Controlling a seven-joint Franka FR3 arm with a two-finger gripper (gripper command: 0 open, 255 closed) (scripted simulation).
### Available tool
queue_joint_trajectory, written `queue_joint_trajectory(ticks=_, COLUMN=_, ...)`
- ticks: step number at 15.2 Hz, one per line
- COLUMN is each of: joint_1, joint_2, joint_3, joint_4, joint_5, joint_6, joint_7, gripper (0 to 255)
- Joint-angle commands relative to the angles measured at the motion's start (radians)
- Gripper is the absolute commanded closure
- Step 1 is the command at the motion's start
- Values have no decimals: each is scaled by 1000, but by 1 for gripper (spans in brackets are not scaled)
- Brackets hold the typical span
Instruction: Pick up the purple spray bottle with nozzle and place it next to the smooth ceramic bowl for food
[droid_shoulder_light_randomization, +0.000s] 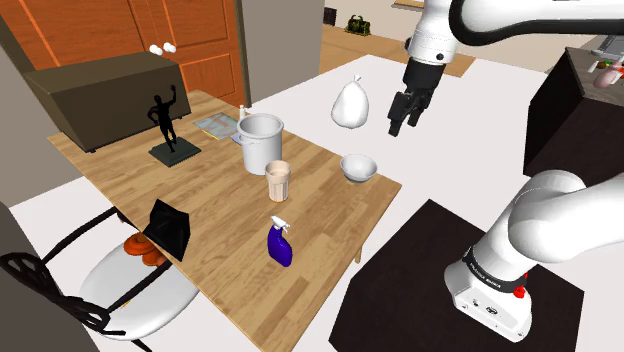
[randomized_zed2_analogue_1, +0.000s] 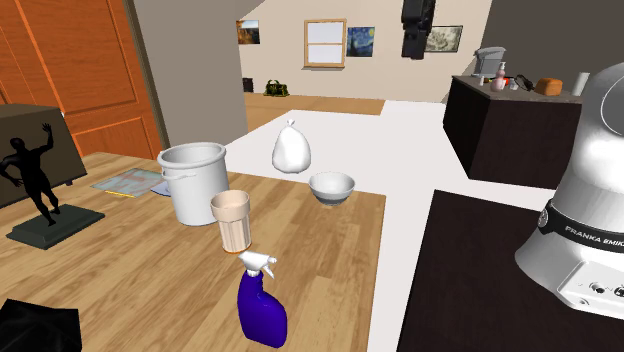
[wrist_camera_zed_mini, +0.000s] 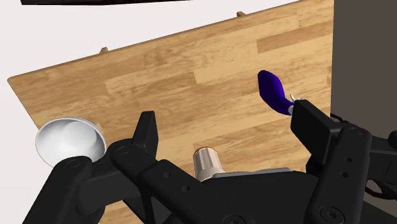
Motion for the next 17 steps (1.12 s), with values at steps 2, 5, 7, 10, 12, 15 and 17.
queue_joint_trajectory(ticks=2, joint_1=18, joint_2=60, joint_3=48, joint_4=-26, joint_5=21, joint_6=94, joint_7=40, gripper=0)
queue_joint_trajectory(ticks=5, joint_1=32, joint_2=136, joint_3=92, joint_4=-36, joint_5=34, joint_6=187, joint_7=76, gripper=0)
queue_joint_trajectory(ticks=7, joint_1=39, joint_2=194, joint_3=122, joint_4=-37, joint_5=39, joint_6=249, joint_7=101, gripper=0)
queue_joint_trajectory(ticks=10, joint_1=48, joint_2=289, joint_3=165, joint_4=-26, joint_5=37, joint_6=338, joint_7=141, gripper=0)
queue_joint_trajectory(ticks=12, joint_1=52, joint_2=357, joint_3=193, joint_4=-12, joint_5=30, joint_6=395, joint_7=171, gripper=0)
queue_joint_trajectory(ticks=15, joint_1=55, joint_2=465, joint_3=234, joint_4=19, joint_5=6, joint_6=474, joint_7=221, gripper=0)
queue_joint_trajectory(ticks=17, joint_1=57, joint_2=541, joint_3=258, joint_4=46, joint_5=-20, joint_6=522, joint_7=259, gripper=0)
